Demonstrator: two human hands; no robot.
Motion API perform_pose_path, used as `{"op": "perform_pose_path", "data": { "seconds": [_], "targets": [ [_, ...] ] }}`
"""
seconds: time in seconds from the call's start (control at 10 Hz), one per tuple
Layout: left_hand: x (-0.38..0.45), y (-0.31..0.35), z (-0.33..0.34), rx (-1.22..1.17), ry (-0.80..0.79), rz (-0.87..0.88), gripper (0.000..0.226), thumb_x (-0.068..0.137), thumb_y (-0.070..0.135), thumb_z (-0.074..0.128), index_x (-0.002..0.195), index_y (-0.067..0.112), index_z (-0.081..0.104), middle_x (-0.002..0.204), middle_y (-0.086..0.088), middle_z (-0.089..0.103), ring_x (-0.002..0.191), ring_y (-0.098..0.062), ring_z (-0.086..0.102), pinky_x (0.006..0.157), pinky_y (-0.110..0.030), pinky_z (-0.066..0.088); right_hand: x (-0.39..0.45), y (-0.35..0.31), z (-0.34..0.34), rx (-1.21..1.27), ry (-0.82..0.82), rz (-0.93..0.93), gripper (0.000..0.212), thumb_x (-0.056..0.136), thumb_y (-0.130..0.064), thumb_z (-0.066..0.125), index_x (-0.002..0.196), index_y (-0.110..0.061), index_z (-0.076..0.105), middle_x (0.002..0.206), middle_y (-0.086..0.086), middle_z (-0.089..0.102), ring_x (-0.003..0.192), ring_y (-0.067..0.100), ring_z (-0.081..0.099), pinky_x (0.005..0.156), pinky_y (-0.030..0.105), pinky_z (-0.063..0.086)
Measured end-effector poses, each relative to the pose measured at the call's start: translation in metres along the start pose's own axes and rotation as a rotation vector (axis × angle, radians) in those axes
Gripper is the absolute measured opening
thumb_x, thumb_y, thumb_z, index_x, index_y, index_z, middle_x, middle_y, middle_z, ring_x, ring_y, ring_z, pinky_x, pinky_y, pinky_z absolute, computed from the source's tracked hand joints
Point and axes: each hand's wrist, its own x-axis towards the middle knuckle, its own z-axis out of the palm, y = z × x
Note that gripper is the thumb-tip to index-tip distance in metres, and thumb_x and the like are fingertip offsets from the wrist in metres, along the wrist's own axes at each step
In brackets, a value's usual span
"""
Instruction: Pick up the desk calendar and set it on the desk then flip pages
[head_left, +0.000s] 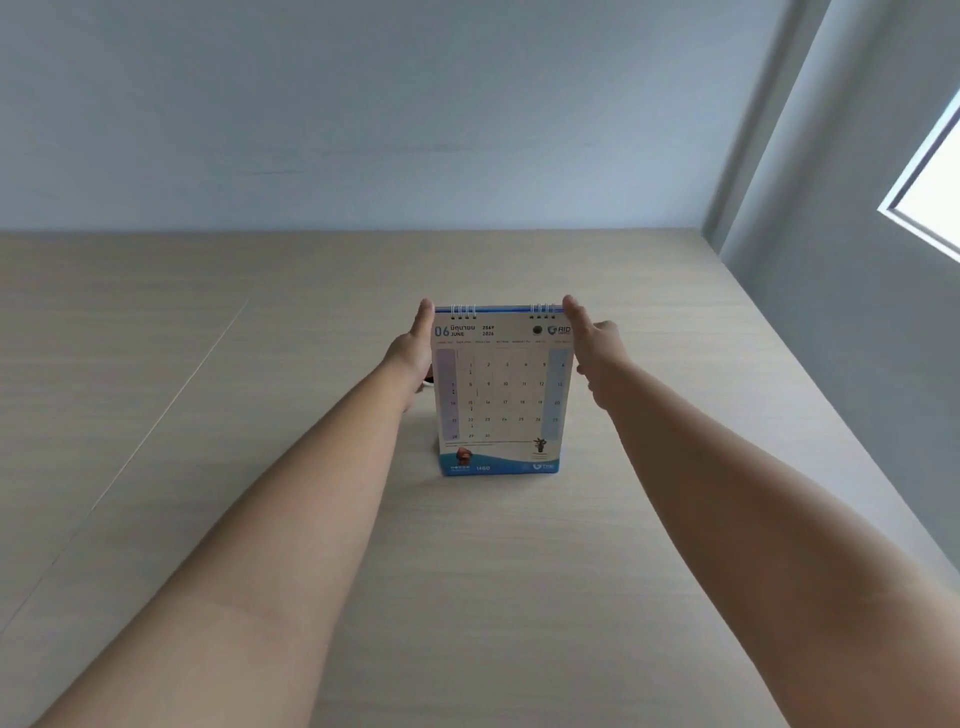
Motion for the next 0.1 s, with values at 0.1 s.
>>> {"op": "perform_pose_path", "data": {
  "seconds": [0.1],
  "targets": [
    [-0.0106, -0.0129, -0.0073, 0.039, 0.065, -0.003, 0.081, 0.089, 0.073, 0.007, 0.101, 0.016, 0.064, 0.111, -0.008, 0.066, 0.099, -0.026, 0.057, 0.083, -0.037, 0.038, -0.012, 0.0034, -0.0144, 0.14, 0.132, -0.122, 0.077, 0.077, -0.076, 0.047, 0.129, -0.02, 0.043, 0.122, 0.005, 0.036, 0.097, 0.023, 0.044, 0.078, 0.039, 0.037]
  ]
}}
